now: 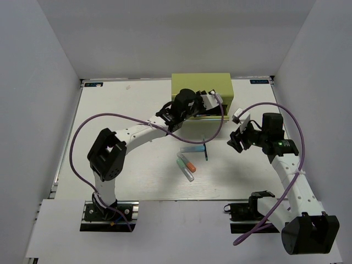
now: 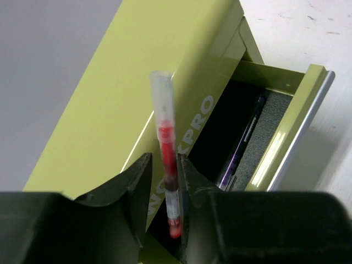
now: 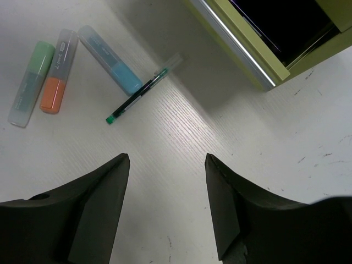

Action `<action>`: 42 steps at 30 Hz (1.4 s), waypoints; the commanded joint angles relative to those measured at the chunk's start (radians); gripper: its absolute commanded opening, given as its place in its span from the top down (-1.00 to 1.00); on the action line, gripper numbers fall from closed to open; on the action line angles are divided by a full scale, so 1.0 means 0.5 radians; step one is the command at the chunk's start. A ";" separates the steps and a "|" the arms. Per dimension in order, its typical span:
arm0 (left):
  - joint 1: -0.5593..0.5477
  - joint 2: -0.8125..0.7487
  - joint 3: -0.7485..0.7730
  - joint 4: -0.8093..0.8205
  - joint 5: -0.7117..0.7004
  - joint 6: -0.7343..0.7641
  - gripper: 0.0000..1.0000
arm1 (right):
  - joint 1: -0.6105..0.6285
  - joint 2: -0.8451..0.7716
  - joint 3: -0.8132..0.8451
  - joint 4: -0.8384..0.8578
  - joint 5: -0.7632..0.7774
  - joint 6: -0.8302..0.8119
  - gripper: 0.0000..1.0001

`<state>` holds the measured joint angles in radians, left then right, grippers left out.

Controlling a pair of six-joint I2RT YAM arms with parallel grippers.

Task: Sort the stationery into containers
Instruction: Place the pen in the drawer, then pick up the pen from the center of the board.

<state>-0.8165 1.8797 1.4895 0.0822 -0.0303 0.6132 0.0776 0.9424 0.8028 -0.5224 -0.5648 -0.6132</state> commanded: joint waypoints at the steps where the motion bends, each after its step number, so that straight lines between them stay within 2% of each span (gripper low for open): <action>1: 0.001 -0.044 -0.043 0.133 -0.062 -0.033 0.26 | -0.011 0.008 -0.004 0.045 -0.042 -0.007 -0.27; 2: 0.001 -0.044 -0.043 0.157 -0.062 -0.033 0.21 | -0.014 0.020 0.005 0.048 -0.039 -0.004 -0.27; 3: 0.001 -0.065 -0.064 0.194 -0.083 -0.033 -0.17 | -0.011 0.026 0.002 0.045 -0.039 0.008 -0.27; 4: 0.001 -0.066 -0.064 0.213 -0.108 -0.057 -0.29 | -0.011 0.036 -0.001 0.057 -0.045 0.008 -0.27; 10: 0.019 -0.139 -0.083 0.262 -0.130 -0.088 -0.35 | -0.008 0.109 0.026 0.042 -0.076 0.027 -0.30; 13: 0.019 -0.237 -0.104 0.280 -0.249 -0.238 -0.49 | 0.001 0.158 0.054 0.017 -0.116 0.027 -0.30; 16: 0.001 -0.485 -0.211 0.146 -0.445 -0.645 -0.71 | 0.026 0.253 0.094 0.014 -0.177 0.057 -0.30; 17: 0.001 -0.571 -0.251 0.076 -0.446 -0.932 -0.75 | 0.056 0.281 0.115 0.002 -0.183 0.079 -0.27; 20: 0.001 -0.973 -0.573 -0.106 -0.454 -1.339 -0.87 | 0.187 0.473 0.158 0.014 -0.089 0.168 -0.20; 21: 0.001 -1.077 -0.768 -0.155 -0.455 -1.586 -0.87 | 0.219 0.517 0.165 0.023 -0.061 0.198 -0.17; 25: 0.001 -1.690 -1.260 -0.369 -0.473 -2.189 -0.94 | 0.449 0.649 0.134 0.207 0.160 0.340 -0.17; 27: 0.001 -1.856 -1.502 -0.440 -0.516 -2.485 -0.94 | 0.516 0.753 0.134 0.299 0.282 0.434 -0.26; 30: 0.001 -2.096 -1.705 -0.612 -0.581 -2.759 -1.00 | 0.596 0.907 0.152 0.382 0.420 0.526 -0.37; 34: 0.001 -2.219 -1.779 -0.765 -0.630 -2.840 -1.00 | 0.655 1.026 0.168 0.474 0.571 0.606 -0.63; 37: 0.001 -2.241 -1.779 -0.873 -0.648 -2.898 -1.00 | 0.698 1.118 0.180 0.532 0.675 0.643 -0.71; 42: 0.001 -2.223 -1.801 -0.934 -0.624 -3.024 -1.00 | 0.771 1.226 0.217 0.628 0.761 0.705 -0.72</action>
<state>-0.8135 0.7742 0.5907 -0.3466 -0.3336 -0.8307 0.4412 1.5402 0.8616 -0.2810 -0.2359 -0.3027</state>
